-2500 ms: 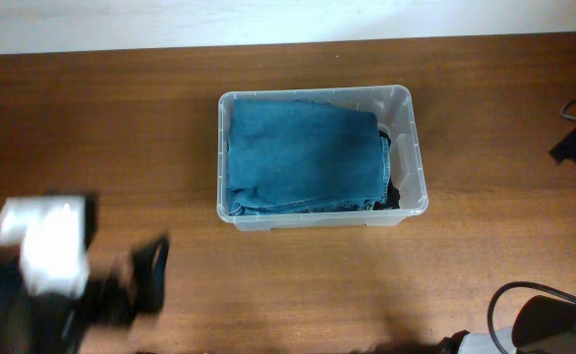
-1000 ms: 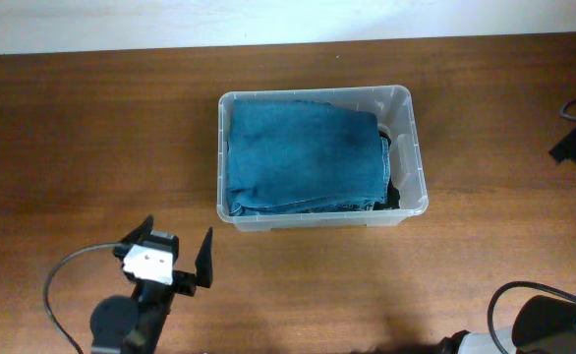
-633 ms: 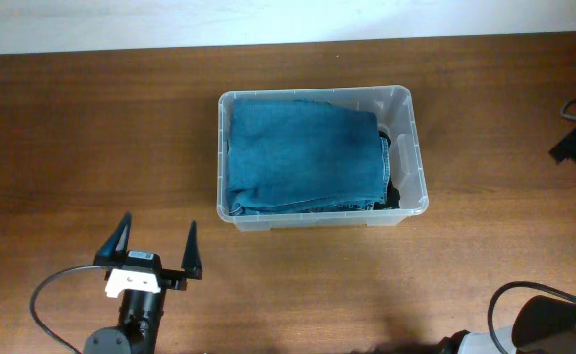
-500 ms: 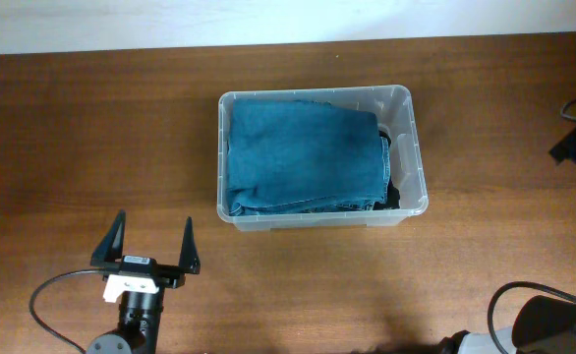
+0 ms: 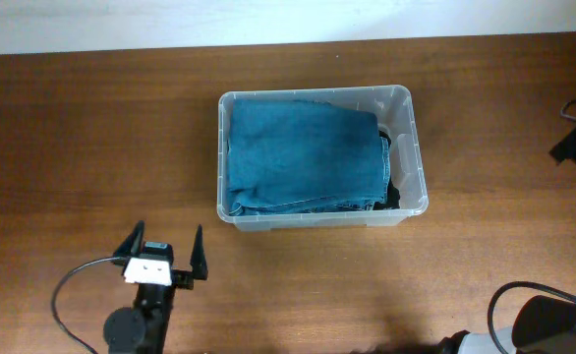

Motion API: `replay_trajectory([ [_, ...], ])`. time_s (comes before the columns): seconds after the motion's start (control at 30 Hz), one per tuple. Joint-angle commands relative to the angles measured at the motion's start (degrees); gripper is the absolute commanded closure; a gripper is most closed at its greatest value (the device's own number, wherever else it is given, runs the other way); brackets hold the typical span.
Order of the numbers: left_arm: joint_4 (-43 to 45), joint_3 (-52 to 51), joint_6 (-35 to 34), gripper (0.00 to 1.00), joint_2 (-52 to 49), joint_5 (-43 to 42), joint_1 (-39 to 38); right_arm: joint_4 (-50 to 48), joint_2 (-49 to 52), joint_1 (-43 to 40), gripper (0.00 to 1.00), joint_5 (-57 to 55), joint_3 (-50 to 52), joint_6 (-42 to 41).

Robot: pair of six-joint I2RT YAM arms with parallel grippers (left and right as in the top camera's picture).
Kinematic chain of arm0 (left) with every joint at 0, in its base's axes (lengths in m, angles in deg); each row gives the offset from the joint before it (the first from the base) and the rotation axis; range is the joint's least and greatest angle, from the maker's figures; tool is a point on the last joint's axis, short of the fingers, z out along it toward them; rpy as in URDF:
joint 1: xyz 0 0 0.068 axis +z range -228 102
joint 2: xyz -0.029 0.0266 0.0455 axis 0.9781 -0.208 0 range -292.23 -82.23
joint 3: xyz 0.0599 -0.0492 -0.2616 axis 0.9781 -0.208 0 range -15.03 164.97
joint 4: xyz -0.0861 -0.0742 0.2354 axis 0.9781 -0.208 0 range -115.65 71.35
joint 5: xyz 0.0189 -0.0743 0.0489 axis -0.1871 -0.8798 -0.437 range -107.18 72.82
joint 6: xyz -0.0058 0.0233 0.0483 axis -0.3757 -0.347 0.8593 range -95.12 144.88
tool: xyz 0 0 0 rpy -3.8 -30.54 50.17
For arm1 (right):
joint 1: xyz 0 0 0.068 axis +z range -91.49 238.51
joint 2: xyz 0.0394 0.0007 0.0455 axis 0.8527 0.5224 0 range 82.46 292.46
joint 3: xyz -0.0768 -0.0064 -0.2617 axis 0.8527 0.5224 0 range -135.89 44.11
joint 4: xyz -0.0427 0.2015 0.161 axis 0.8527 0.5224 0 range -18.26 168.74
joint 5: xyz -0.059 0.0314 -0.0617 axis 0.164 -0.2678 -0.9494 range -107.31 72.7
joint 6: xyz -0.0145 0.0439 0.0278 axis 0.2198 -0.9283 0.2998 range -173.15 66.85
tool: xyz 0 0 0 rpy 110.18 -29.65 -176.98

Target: Pack container

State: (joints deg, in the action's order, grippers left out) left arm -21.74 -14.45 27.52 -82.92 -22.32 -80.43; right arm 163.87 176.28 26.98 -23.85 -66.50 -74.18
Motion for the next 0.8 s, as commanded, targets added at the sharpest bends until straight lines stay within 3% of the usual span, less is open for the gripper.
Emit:
replay_trajectory([
  [0.0,-1.2,0.0,0.9,0.01,0.0,0.5,0.4,0.0,-0.4,-0.4,0.01,-0.3,0.0,-0.7],
  [0.77,-1.2,0.0,0.9,0.00,0.0,0.5,0.4,0.0,-1.4,-0.4,0.02,-0.3,0.0,-0.7],
])
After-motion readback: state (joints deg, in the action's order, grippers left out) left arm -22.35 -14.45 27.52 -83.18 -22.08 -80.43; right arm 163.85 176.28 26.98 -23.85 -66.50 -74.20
